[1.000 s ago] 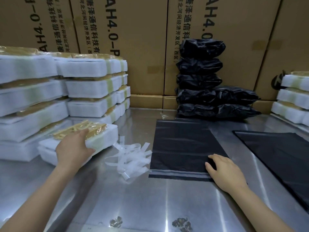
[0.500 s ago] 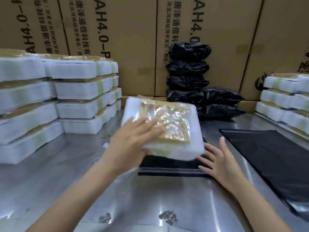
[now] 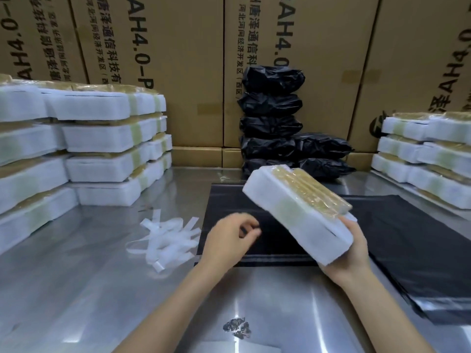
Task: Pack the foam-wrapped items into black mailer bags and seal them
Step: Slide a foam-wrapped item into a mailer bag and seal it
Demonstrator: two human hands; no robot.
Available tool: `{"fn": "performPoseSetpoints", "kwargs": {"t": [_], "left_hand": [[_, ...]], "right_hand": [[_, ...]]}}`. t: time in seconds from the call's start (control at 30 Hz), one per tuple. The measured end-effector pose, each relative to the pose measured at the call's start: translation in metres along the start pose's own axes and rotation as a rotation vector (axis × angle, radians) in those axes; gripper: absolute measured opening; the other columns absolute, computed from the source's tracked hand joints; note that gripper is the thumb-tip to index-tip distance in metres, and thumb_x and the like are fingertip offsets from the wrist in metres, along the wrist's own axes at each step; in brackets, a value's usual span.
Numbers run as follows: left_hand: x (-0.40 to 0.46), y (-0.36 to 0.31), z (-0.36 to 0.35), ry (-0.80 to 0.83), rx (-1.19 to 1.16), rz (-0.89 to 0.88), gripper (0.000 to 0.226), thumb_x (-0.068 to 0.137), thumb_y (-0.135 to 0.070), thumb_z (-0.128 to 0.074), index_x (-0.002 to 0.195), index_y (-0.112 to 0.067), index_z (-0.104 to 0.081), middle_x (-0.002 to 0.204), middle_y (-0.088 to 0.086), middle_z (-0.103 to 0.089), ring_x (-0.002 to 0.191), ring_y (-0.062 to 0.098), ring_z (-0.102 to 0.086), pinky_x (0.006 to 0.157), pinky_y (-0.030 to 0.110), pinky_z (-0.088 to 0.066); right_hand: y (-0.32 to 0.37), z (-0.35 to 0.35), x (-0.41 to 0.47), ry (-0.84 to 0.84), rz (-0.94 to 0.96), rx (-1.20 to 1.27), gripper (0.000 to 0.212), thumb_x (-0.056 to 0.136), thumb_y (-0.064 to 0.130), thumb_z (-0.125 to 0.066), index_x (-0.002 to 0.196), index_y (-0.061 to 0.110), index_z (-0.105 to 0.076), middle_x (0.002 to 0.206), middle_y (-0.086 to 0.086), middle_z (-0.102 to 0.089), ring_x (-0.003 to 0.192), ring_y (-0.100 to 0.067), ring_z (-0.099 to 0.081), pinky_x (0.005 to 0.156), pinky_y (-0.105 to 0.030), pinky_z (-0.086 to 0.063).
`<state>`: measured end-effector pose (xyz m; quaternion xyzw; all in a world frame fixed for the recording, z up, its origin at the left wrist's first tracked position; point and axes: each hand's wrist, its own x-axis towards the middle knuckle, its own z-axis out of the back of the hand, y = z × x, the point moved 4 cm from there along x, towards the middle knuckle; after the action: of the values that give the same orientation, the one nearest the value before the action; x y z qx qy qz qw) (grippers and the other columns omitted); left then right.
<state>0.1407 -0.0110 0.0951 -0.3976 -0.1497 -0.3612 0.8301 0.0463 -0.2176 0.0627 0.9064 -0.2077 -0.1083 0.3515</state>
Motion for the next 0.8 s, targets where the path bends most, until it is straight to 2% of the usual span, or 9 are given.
{"fn": "performPoseSetpoints", "kwargs": {"t": [0.07,0.1,0.17,0.3,0.4,0.53,0.63,0.8], "left_hand": [[-0.001,0.017,-0.024,0.28,0.127,0.075,0.044,0.084,-0.047,-0.065,0.123,-0.03,-0.059,0.116,-0.016,-0.06,0.109,0.007,-0.057,0.093,0.028,-0.047],[-0.001,0.023,-0.031,0.363,0.164,0.097,0.052,0.082,-0.051,-0.065,0.129,-0.03,-0.056,0.126,-0.014,-0.057,0.118,0.008,-0.052,0.097,0.028,-0.044],[0.005,0.027,-0.037,0.421,0.217,0.121,0.055,0.081,-0.054,-0.064,0.129,-0.029,-0.056,0.132,-0.012,-0.054,0.122,0.01,-0.049,0.099,0.028,-0.042],[0.021,0.02,-0.037,0.421,0.372,0.053,0.035,0.086,-0.047,-0.062,0.118,-0.031,-0.065,0.125,-0.011,-0.061,0.113,0.014,-0.055,0.089,0.029,-0.046],[0.023,0.015,-0.036,0.427,0.448,-0.037,0.028,0.09,-0.043,-0.059,0.113,-0.031,-0.067,0.12,-0.012,-0.063,0.109,0.015,-0.057,0.081,0.027,-0.044],[0.022,0.019,-0.037,0.339,0.451,-0.069,0.025,0.095,-0.031,-0.052,0.113,-0.029,-0.068,0.118,-0.011,-0.064,0.109,0.018,-0.057,0.085,0.031,-0.049],[0.021,0.018,-0.037,0.284,0.442,-0.08,0.027,0.093,-0.031,-0.048,0.11,-0.029,-0.068,0.109,-0.008,-0.069,0.101,0.02,-0.061,0.081,0.032,-0.052],[0.03,0.016,-0.038,0.321,0.412,-0.051,0.025,0.094,-0.03,-0.049,0.105,-0.025,-0.071,0.101,-0.005,-0.071,0.09,0.02,-0.065,0.077,0.031,-0.052]], "right_hand": [[0.003,0.001,-0.001,-0.027,0.015,0.069,0.024,0.081,0.032,-0.057,0.097,0.025,-0.073,0.092,0.005,-0.071,0.077,-0.018,-0.07,0.065,-0.028,-0.057],[0.004,0.001,-0.002,-0.031,0.017,0.094,0.027,0.079,0.033,-0.058,0.102,0.025,-0.069,0.093,0.006,-0.07,0.078,-0.017,-0.069,0.066,-0.027,-0.057],[0.006,0.001,0.0,-0.043,0.026,0.115,0.03,0.078,0.033,-0.058,0.106,0.026,-0.066,0.094,0.007,-0.068,0.08,-0.017,-0.068,0.066,-0.026,-0.056],[0.008,0.003,0.0,-0.062,0.035,0.151,0.026,0.079,0.036,-0.057,0.101,0.027,-0.067,0.09,0.007,-0.07,0.076,-0.017,-0.068,0.062,-0.025,-0.056],[0.007,0.004,0.0,-0.066,0.04,0.148,0.027,0.08,0.037,-0.056,0.102,0.027,-0.066,0.089,0.007,-0.069,0.075,-0.018,-0.068,0.061,-0.025,-0.055],[0.007,0.003,-0.001,-0.051,0.043,0.155,0.024,0.081,0.036,-0.055,0.099,0.026,-0.068,0.091,0.005,-0.07,0.077,-0.019,-0.068,0.064,-0.027,-0.056],[0.006,0.001,-0.004,-0.058,0.044,0.166,0.025,0.083,0.036,-0.054,0.1,0.026,-0.068,0.09,0.005,-0.07,0.076,-0.019,-0.068,0.063,-0.027,-0.056],[0.006,-0.003,-0.017,-0.053,-0.005,0.191,0.022,0.081,0.037,-0.058,0.094,0.025,-0.07,0.085,0.007,-0.07,0.07,-0.017,-0.069,0.057,-0.025,-0.055]]}}
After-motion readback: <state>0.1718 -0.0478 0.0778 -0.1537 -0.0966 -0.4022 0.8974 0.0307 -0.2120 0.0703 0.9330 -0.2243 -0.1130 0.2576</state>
